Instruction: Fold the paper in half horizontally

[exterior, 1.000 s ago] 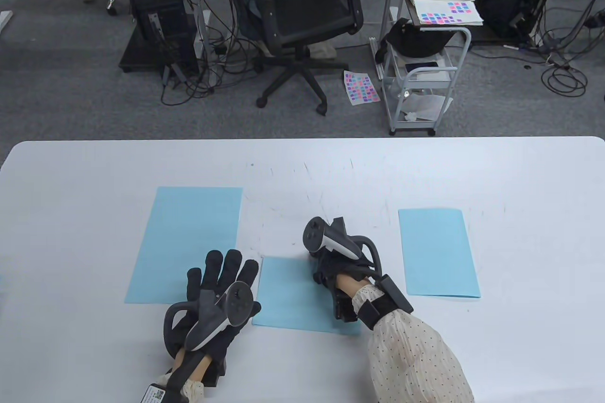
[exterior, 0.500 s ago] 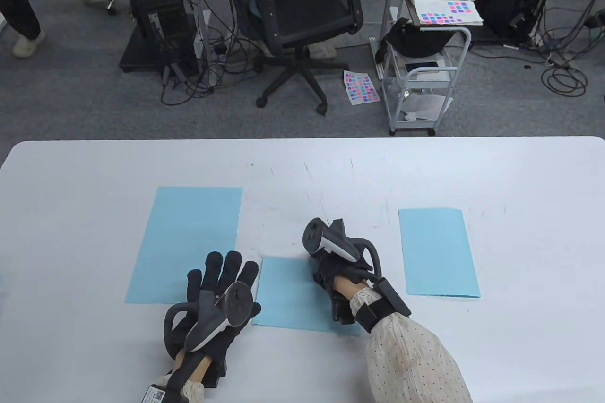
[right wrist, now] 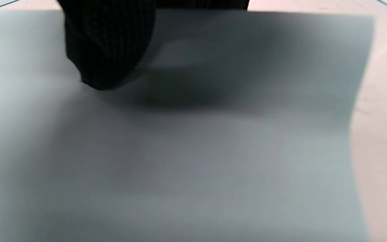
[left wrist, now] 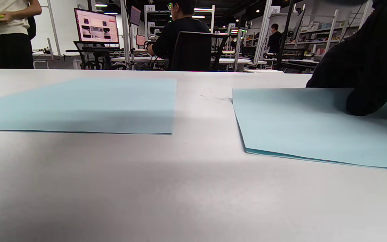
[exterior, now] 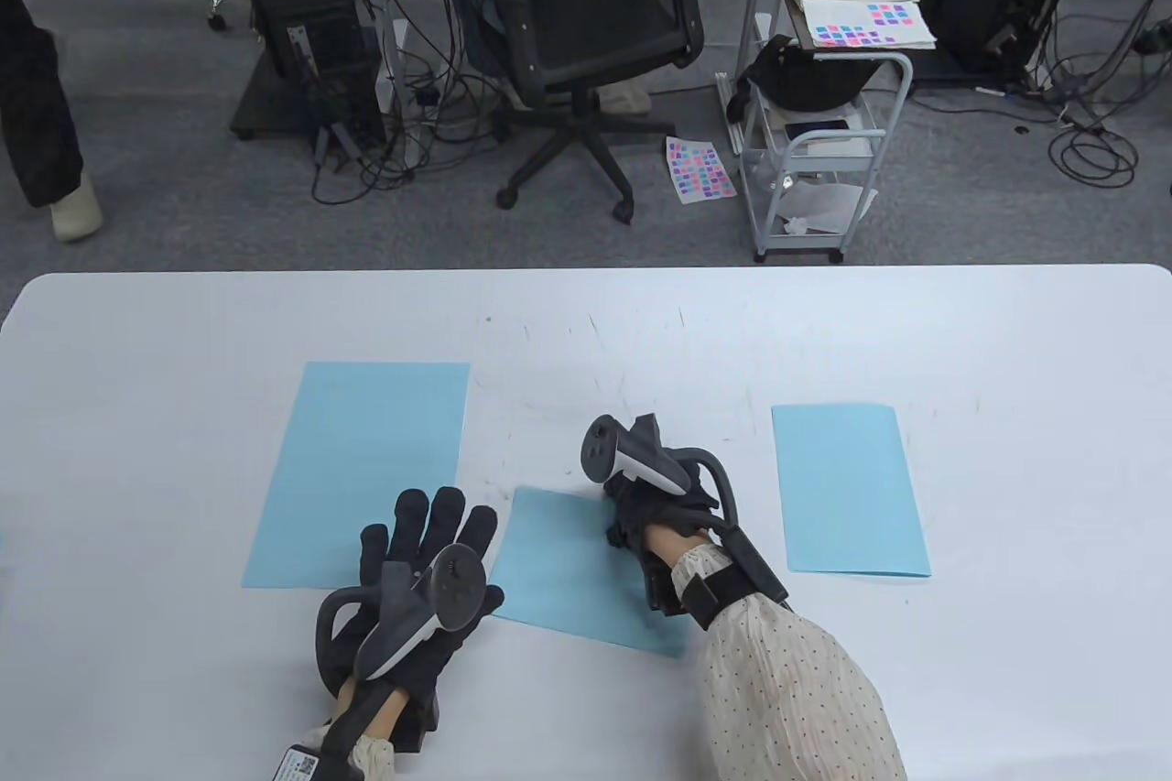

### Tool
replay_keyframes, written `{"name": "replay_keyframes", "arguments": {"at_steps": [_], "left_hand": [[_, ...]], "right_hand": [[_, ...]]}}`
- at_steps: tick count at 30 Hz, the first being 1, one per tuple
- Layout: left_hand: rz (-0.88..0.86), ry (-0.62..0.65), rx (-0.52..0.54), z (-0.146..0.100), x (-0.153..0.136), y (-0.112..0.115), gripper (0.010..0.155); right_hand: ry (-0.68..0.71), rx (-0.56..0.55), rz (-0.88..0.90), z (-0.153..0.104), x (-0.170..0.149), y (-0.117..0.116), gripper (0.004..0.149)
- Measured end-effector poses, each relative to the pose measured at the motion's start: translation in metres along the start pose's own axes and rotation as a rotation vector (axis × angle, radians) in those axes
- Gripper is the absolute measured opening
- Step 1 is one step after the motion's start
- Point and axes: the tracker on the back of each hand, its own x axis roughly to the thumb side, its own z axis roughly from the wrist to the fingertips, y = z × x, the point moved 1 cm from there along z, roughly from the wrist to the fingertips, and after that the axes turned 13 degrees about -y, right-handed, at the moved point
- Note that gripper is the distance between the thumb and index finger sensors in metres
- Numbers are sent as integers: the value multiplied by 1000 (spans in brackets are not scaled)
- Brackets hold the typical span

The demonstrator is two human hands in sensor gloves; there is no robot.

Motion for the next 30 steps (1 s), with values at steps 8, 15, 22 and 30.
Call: {"name": "replay_keyframes", "arguments": {"at_steps": [8,15,22,30], "left_hand": [[7,-9,3,1,-2,-1,79],[-20,-4,-15,3,-7,0,79],[-17,6,-15,3,-7,1,80],[-20,7,-14,3,-7,2,79]], "right_hand": [[5,-62,85,-3,-9,0,39],[-4,38,252,-11,-32,12,37],[-27,89,548,-23,-89,37,38],[-270,-84,866,-22,-178,53,40]]}}
